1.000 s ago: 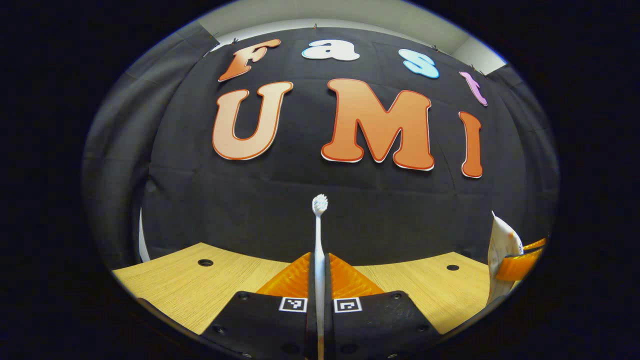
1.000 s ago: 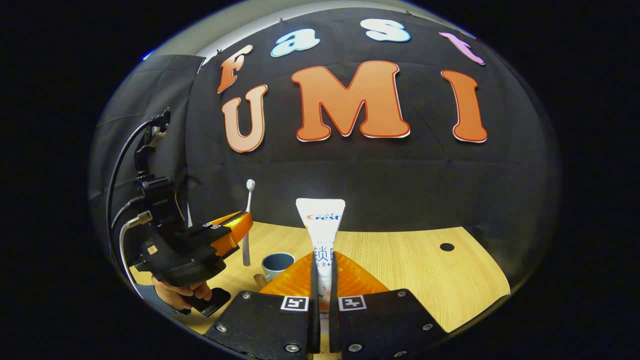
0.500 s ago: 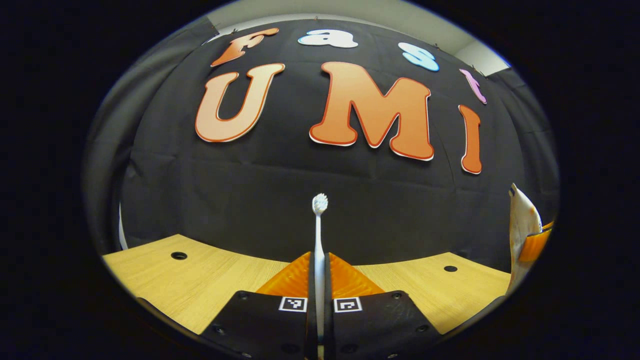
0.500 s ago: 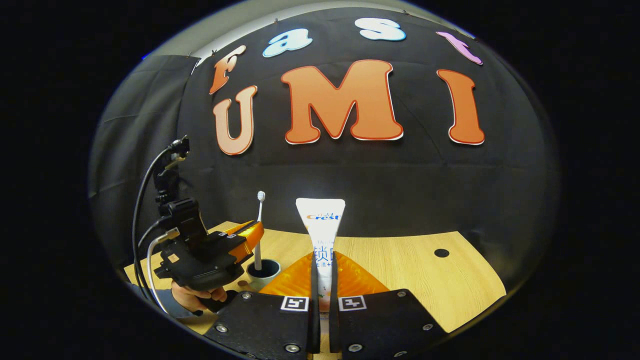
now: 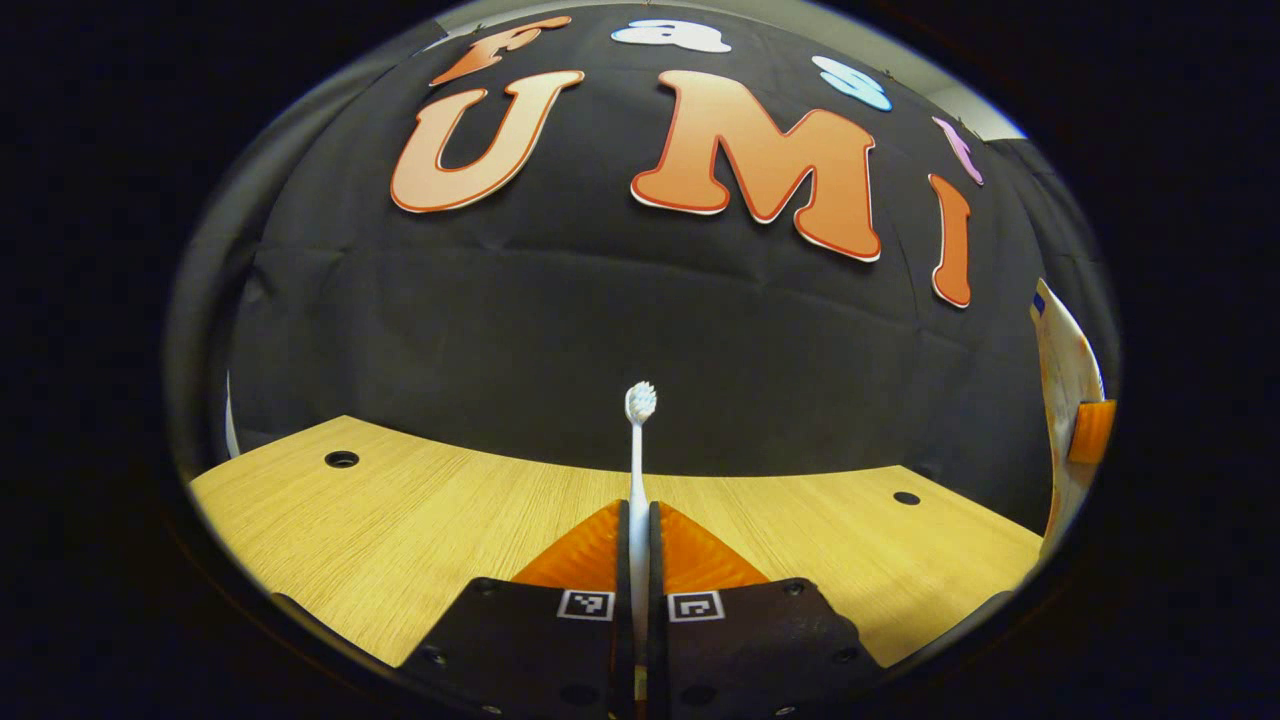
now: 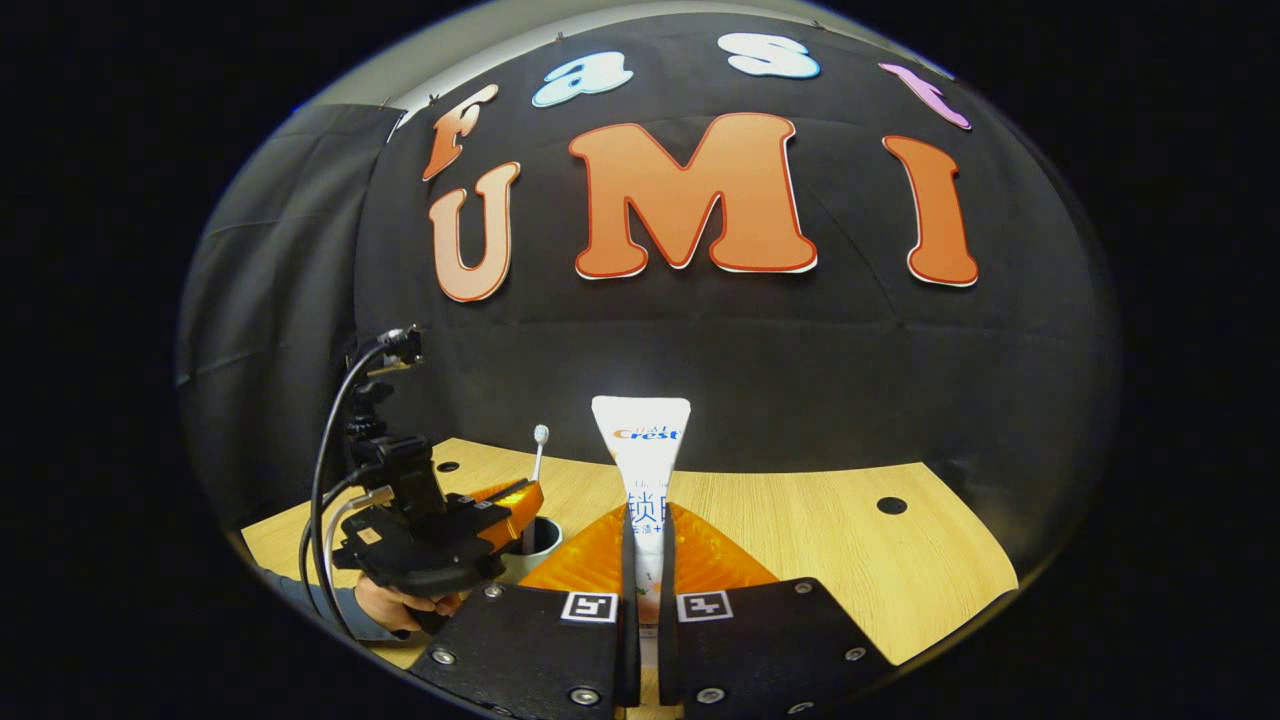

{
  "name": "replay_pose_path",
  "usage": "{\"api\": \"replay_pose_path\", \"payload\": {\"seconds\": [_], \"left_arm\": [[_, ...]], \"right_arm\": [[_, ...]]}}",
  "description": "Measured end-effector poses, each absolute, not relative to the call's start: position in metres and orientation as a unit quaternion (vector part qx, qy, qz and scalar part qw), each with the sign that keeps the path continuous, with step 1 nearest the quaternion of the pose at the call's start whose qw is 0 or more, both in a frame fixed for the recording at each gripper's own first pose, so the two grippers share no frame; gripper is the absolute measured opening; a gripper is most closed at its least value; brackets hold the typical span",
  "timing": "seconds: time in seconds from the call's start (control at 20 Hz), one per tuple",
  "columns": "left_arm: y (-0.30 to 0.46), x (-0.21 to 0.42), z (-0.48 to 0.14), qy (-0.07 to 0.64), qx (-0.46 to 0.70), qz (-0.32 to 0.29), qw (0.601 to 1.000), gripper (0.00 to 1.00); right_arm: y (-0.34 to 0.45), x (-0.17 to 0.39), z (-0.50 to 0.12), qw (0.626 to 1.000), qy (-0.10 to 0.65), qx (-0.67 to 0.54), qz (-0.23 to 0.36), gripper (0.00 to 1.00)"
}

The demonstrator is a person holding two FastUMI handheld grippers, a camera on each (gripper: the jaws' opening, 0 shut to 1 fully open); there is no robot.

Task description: Put the toothbrush and toothpaste on the desktop into the cup, then pick up the cup and place it on the coaster on the desktop.

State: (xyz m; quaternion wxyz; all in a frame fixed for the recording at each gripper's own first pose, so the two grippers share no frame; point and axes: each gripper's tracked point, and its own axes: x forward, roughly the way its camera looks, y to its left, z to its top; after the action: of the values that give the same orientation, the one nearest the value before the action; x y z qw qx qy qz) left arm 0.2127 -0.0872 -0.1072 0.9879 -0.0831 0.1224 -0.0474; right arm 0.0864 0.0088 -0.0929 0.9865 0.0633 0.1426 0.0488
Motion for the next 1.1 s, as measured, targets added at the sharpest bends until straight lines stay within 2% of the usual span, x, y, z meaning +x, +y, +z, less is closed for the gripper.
{"api": "replay_pose_path", "payload": {"seconds": [0.25, 0.45, 0.55, 0.75, 0.9, 1.1], "left_arm": [[-0.084, 0.202, -0.123, 0.155, -0.078, -0.057, 0.983, 0.06], [-0.092, 0.191, -0.118, 0.171, -0.078, -0.084, 0.979, 0.13], [-0.091, 0.18, -0.115, 0.176, -0.065, -0.088, 0.978, 0.29], [-0.088, 0.157, -0.1, 0.174, -0.055, -0.109, 0.977, 0.44], [-0.071, 0.133, -0.09, 0.174, -0.035, -0.101, 0.979, 0.99], [-0.044, 0.106, -0.066, 0.153, -0.019, -0.086, 0.984, 1.0]], "right_arm": [[0.03, 0.098, -0.088, 0.986, 0.132, 0.078, 0.058, 0.07], [0.037, 0.11, -0.082, 0.988, 0.123, 0.075, 0.049, 0.07], [0.047, 0.114, -0.077, 0.987, 0.121, 0.089, 0.056, 0.07], [0.063, 0.123, -0.059, 0.989, 0.1, 0.085, 0.068, 0.07], [0.079, 0.131, -0.051, 0.989, 0.091, 0.084, 0.084, 0.07], [0.1, 0.142, -0.042, 0.987, 0.08, 0.091, 0.104, 0.07]]}}
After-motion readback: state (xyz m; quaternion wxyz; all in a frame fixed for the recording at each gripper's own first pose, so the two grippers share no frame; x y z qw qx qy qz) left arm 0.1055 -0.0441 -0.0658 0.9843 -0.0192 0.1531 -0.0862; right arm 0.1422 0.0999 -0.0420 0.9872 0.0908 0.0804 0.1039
